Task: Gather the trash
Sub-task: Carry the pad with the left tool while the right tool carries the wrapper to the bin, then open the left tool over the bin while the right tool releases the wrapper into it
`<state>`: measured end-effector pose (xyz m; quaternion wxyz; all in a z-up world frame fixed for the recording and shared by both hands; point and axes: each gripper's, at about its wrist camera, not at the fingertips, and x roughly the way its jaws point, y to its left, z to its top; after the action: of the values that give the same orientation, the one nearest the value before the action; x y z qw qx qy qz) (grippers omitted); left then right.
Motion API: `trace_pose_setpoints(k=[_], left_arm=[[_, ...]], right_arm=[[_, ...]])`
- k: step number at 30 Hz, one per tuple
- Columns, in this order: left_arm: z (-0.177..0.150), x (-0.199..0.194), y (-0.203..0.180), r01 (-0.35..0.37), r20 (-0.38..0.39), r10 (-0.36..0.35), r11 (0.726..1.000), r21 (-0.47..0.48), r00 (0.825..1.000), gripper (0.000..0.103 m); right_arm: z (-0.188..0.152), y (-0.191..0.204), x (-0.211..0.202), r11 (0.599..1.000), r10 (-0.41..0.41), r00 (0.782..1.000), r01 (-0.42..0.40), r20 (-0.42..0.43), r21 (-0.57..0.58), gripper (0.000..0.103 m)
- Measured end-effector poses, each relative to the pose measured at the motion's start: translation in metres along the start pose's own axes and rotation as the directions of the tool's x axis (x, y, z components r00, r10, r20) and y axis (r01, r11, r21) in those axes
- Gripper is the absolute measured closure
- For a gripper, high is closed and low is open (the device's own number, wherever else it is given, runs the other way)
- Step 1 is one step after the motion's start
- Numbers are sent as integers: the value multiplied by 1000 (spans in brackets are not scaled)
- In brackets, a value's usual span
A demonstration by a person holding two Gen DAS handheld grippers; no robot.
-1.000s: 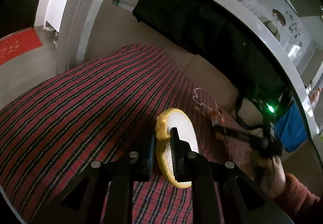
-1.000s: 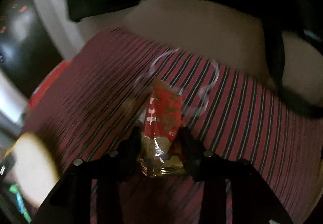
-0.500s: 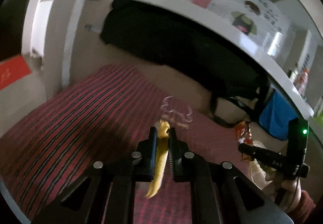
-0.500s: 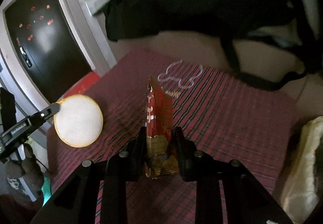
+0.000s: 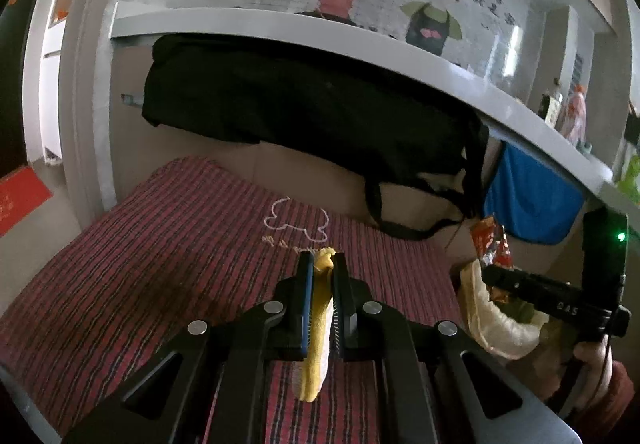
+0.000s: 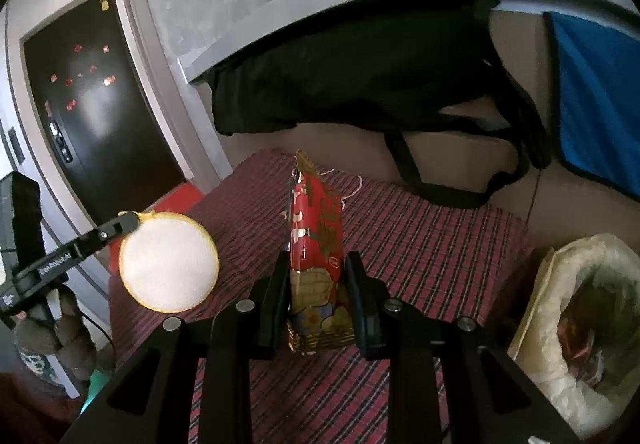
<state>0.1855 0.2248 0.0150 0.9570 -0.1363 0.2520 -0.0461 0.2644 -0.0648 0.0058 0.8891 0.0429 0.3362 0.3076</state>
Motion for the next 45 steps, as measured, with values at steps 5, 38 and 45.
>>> trace_pose_setpoints(k=[5,38,45], left_arm=[[-10,-3,-18,2,-3,-2,1000,24,1000,94],[4,81,-302,355,24,-371,904,237,928,94],[-14,119,-320,394,-48,-393,896,204,918,94]], right_arm=[[-17,0,-10,1000,8,1000,-8,0,-16,79],[-22,-165,-185,944,-323,926,302,195,129,79],[-34,-192,-173,930,-355,922,331,156,159,79]])
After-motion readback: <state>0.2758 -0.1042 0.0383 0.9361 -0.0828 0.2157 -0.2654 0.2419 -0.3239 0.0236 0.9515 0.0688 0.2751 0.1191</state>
